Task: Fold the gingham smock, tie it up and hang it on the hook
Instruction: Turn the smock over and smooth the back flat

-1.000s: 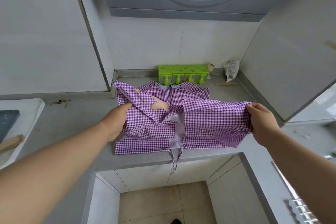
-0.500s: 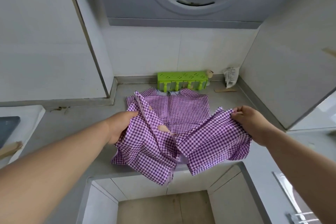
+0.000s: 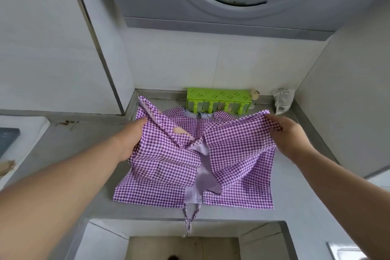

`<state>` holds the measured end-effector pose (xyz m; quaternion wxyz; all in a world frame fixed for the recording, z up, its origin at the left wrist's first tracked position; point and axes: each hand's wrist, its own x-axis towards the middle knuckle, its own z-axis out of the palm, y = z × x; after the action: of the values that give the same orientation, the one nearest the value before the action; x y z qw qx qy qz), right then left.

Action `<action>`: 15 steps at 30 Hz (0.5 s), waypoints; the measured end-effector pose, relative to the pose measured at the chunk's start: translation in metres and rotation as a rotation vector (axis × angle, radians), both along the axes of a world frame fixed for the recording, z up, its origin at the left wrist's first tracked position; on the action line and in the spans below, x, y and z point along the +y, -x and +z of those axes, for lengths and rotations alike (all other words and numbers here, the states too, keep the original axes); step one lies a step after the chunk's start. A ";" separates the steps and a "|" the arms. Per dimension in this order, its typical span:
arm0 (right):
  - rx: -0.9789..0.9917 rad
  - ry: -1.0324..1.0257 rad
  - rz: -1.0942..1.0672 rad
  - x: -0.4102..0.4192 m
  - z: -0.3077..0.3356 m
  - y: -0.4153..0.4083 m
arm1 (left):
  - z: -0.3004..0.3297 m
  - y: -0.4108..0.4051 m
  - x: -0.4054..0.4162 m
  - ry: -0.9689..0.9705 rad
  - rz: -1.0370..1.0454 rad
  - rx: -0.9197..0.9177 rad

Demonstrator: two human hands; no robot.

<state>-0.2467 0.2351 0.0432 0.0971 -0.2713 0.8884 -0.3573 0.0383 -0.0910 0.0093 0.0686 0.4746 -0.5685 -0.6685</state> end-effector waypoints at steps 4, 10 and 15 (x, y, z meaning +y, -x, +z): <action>0.023 -0.039 -0.006 -0.030 -0.013 0.028 | -0.011 0.024 -0.034 0.019 0.073 0.023; -0.024 -0.115 -0.007 -0.090 -0.049 0.072 | -0.044 0.064 -0.093 -0.002 0.136 -0.025; -0.132 -0.040 -0.098 -0.123 -0.083 0.098 | -0.082 0.082 -0.126 -0.028 0.116 -0.084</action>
<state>-0.3451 0.1119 -0.0401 0.1430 -0.2014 0.8993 -0.3608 -0.0440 -0.2167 -0.0731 0.0767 0.5354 -0.5330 -0.6507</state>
